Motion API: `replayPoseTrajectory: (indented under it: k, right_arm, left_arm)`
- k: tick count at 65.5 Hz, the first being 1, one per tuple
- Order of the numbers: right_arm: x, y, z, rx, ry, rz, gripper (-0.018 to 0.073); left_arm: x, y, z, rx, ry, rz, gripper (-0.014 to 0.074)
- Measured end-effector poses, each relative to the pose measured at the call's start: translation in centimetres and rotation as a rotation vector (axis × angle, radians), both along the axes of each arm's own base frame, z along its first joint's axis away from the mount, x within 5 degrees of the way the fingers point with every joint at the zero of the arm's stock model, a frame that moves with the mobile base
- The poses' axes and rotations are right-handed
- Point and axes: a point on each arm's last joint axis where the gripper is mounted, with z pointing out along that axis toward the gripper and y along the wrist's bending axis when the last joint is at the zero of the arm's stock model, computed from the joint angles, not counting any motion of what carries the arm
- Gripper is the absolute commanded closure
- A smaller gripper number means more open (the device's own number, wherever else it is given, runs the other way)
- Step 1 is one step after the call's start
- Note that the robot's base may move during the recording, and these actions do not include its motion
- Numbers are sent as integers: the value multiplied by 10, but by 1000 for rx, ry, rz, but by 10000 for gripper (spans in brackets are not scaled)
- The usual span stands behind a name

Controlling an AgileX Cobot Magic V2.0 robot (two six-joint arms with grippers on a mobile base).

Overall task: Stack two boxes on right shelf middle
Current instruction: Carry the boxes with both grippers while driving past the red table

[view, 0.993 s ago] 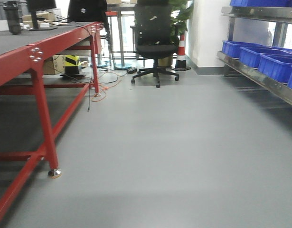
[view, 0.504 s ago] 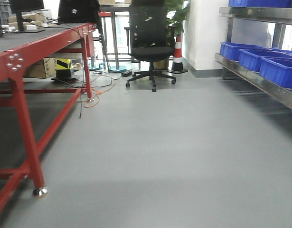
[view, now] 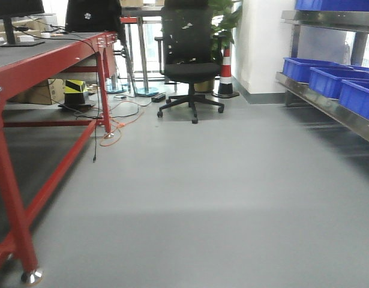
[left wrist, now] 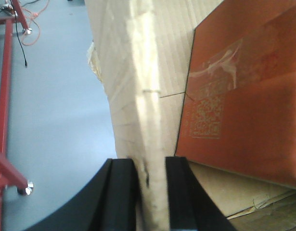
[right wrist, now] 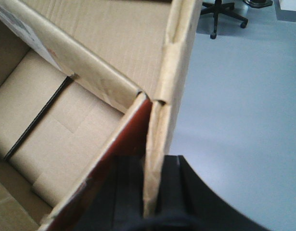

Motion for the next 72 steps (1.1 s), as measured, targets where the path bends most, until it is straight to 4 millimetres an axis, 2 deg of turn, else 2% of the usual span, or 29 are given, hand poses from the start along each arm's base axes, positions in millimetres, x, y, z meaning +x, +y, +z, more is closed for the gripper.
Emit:
replayPoseTrajectory:
  k: [72]
  right_arm:
    - [0,0,0,1,-1,0,711]
  left_arm:
    - [0,0,0,0,0,0,708]
